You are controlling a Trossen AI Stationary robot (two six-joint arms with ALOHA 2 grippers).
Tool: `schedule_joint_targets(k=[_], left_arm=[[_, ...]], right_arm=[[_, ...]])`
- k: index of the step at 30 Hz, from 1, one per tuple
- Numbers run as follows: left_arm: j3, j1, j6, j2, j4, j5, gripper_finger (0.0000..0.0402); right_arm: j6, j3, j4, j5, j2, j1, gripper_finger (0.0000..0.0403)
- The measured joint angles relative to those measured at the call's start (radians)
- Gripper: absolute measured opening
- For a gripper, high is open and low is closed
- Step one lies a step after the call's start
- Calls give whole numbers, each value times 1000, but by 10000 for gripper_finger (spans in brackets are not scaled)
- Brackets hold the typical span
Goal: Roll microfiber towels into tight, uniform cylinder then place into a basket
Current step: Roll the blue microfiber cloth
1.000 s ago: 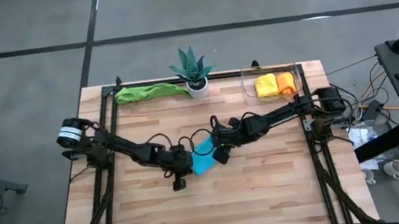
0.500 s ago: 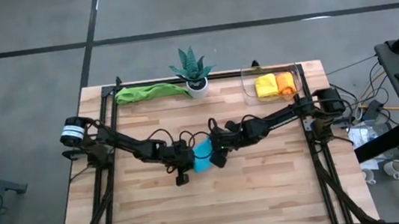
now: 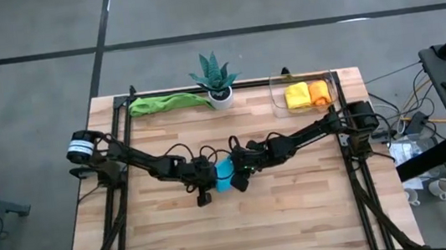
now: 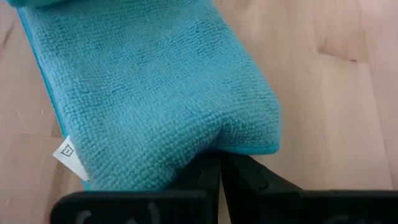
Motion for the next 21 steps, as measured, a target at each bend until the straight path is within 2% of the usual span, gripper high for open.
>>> schedule_joint_targets(k=[6, 21], left_arm=[[-4, -5, -2, -37, -12, 9, 0], [-39, -29, 0, -290, -141, 41, 0]], right_arm=[[11, -1, 33, -1, 7, 9, 119], [-30, -4, 168, 5, 110, 8, 118]])
